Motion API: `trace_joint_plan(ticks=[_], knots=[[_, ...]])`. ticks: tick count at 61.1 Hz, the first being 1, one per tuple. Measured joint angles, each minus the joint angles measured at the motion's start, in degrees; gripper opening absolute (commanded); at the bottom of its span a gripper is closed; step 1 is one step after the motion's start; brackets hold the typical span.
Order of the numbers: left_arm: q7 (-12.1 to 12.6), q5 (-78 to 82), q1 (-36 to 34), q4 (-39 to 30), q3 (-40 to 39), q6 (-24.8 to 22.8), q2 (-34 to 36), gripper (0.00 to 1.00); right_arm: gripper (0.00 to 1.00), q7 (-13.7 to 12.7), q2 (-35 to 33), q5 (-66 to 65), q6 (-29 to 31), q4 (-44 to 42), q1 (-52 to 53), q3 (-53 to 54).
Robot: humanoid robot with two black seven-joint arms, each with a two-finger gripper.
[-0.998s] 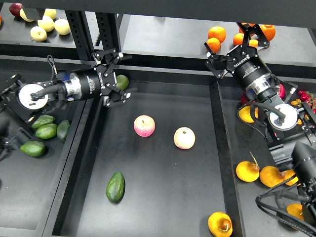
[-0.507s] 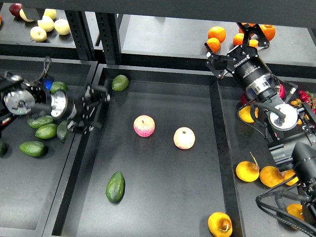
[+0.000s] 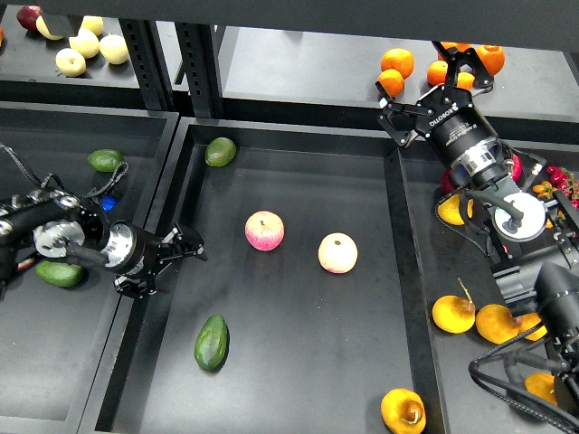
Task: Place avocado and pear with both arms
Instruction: 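Swing the left gripper out and toward the avocado nearest the robot, then lower the left gripper and grasp the dark green avocado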
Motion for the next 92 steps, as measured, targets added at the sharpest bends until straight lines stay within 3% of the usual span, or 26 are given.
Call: trace_joint_plan(ticks=[33,92], knots=[[0.00,10.17,2.69,0.93,0.66,0.00,-4.92,0.98,1.00,0.00,0.00,0.05,0.00,0.20,-0.50,0.15],[0.01,11.40,4.90,6.54,2.28,0.02,-11.48,0.98,1.00,0.00,0.00,0.03,0.00,0.28,-0.76,0.16]])
